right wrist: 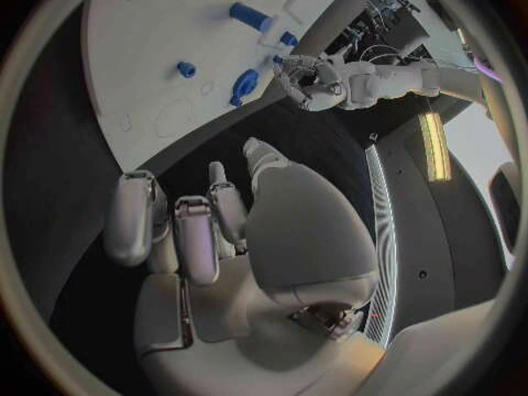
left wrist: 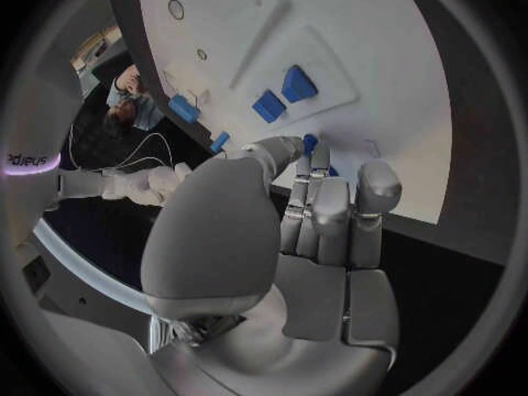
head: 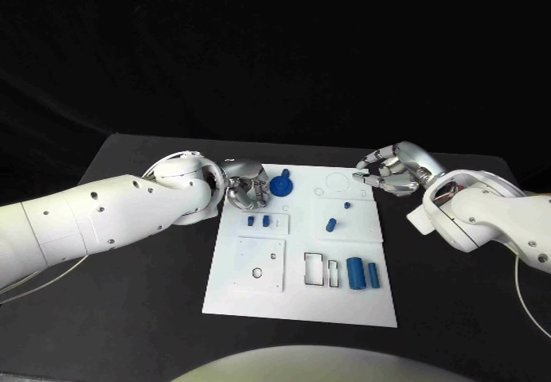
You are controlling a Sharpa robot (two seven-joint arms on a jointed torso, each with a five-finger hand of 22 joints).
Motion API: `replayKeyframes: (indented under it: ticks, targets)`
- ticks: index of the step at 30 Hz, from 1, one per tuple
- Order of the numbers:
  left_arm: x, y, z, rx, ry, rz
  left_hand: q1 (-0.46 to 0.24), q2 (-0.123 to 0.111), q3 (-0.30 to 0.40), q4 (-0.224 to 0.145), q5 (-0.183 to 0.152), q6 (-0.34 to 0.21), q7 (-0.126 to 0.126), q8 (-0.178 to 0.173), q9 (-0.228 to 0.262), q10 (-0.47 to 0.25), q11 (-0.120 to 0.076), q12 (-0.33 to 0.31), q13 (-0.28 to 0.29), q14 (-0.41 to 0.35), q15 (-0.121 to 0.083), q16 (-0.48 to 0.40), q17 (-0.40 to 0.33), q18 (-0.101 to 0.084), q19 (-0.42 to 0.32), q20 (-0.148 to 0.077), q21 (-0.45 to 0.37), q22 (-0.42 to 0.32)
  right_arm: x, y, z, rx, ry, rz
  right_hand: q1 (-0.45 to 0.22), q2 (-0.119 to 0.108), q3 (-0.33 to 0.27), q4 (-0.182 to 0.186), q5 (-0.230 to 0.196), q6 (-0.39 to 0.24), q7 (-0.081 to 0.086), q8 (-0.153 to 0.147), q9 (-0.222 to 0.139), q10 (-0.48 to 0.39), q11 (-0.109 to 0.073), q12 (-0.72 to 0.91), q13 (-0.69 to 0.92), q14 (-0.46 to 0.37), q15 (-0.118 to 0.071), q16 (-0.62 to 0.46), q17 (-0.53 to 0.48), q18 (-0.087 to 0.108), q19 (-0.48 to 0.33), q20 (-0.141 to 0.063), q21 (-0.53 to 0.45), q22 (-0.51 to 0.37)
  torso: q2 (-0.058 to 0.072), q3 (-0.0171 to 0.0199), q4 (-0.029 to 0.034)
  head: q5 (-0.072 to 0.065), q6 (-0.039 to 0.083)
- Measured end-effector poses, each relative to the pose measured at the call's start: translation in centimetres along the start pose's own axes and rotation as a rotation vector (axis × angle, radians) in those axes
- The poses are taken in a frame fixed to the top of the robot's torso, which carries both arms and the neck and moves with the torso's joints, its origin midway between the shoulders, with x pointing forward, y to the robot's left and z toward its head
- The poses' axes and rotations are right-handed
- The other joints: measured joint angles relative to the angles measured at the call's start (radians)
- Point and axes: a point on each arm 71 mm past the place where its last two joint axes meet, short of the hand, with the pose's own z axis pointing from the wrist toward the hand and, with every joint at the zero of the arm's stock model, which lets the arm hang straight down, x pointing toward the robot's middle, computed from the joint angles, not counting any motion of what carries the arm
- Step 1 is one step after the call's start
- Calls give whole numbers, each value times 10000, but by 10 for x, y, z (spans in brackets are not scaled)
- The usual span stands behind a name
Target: Assemble the parts on the task board
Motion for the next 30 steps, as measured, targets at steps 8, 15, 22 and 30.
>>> replayKeyframes:
  ticks: [8, 15, 22, 30]
  targets:
    - [0, 0, 0, -69, 120, 31, -39, 39, -28, -28, 0, 2, 4, -16, -3, -1, 1, -38, 2, 0, 0, -33, -91, 1, -39, -38, 0, -41, 0, 0, 0, 10, -8, -3, 0, 0, 0, 0, 0, 0, 0, 0, 0, 0, 0, 0, 0, 0, 0, 0, -1, 1, 0, 0, 0, -1, -6, 0, 5, -9, -15]
    - [0, 0, -1, -90, 145, 44, -189, -33, -99, -95, 1, 55, -15, -56, -5, -1, 1, -38, 101, 0, 0, -33, -91, 2, -62, -62, -48, -94, -1, -1, 0, 17, -14, -6, 0, 0, 0, 0, 0, 0, 0, 0, 0, 0, 0, 0, 0, 0, 0, 0, -1, 0, 0, 0, 0, -2, -7, -5, 7, -12, -16]
    - [1, 0, -1, -84, 138, 43, -263, -106, -139, -54, 1, 55, -15, -166, -5, -132, 54, -37, 126, 0, 0, -33, -90, 1, -74, -73, -50, -120, -1, -1, 0, 18, -15, -7, 0, 0, 0, 0, 0, 0, 0, 0, 0, 0, 0, 0, 0, 0, 0, 0, -2, 1, 0, 0, 0, -3, -7, -5, 9, -4, -23]
    - [1, 0, -1, -89, 151, 30, -369, -133, -166, -28, 0, -127, 54, -301, -56, -258, 107, -79, 167, -5, 5, -33, -90, 1, -99, -48, -49, -119, -1, -1, 0, 21, -18, -8, 0, 0, 0, 0, 0, 0, 0, 0, 0, 0, 0, 0, 1, 0, 0, 0, -2, 0, 0, 0, 0, -4, -7, 0, 6, 4, -31]
